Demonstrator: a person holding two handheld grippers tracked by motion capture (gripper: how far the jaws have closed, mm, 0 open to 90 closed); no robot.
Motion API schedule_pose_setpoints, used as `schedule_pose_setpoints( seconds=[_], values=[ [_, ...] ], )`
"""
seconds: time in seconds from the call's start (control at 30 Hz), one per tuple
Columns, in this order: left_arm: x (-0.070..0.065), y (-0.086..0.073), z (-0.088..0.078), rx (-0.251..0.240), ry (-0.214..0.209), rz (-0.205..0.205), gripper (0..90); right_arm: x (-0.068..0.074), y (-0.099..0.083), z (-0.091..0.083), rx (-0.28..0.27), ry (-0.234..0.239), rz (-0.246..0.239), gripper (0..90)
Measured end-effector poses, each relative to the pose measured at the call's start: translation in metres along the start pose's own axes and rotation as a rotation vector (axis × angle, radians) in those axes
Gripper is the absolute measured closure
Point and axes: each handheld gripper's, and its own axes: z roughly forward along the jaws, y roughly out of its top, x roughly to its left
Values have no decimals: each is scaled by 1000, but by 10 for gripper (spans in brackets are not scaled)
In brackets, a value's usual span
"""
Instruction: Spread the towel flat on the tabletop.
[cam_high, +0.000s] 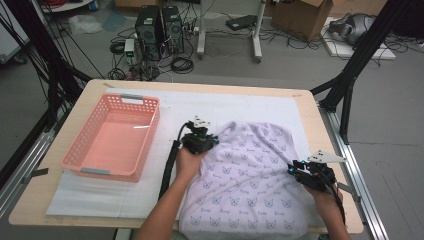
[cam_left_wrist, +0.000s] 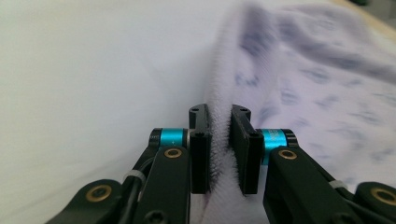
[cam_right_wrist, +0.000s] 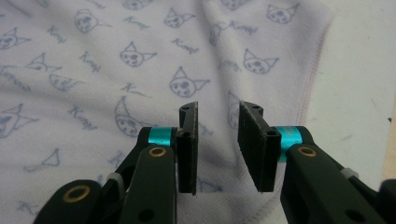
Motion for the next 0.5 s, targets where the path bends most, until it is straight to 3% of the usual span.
schedule_pose_setpoints(
  seconds=[0.1, 0.13, 0.17, 0.23, 0.33, 0.43, 0.5],
  values=[
    [18, 0, -14, -37, 124, -2, 790, 0, 1, 2, -2, 1, 1, 683],
    [23, -1, -15, -41, 142, -16, 776, 1, 1, 3, -2, 3, 0, 683],
    [27, -2, -15, -37, 142, -41, 720, 1, 2, 4, -2, 4, 1, 682],
    [30, -5, -15, -11, 129, -47, 553, 0, 4, 7, -2, 2, 4, 665],
    [29, -7, -15, 6, 112, -64, 433, -3, 9, 15, -1, -2, 23, 623],
    [26, -13, -19, -32, 96, -70, 431, -9, 16, 27, -5, -13, 62, 535],
    [28, -19, -22, -32, 80, -80, 439, -11, 21, 36, 7, -31, 64, 494]
  ],
)
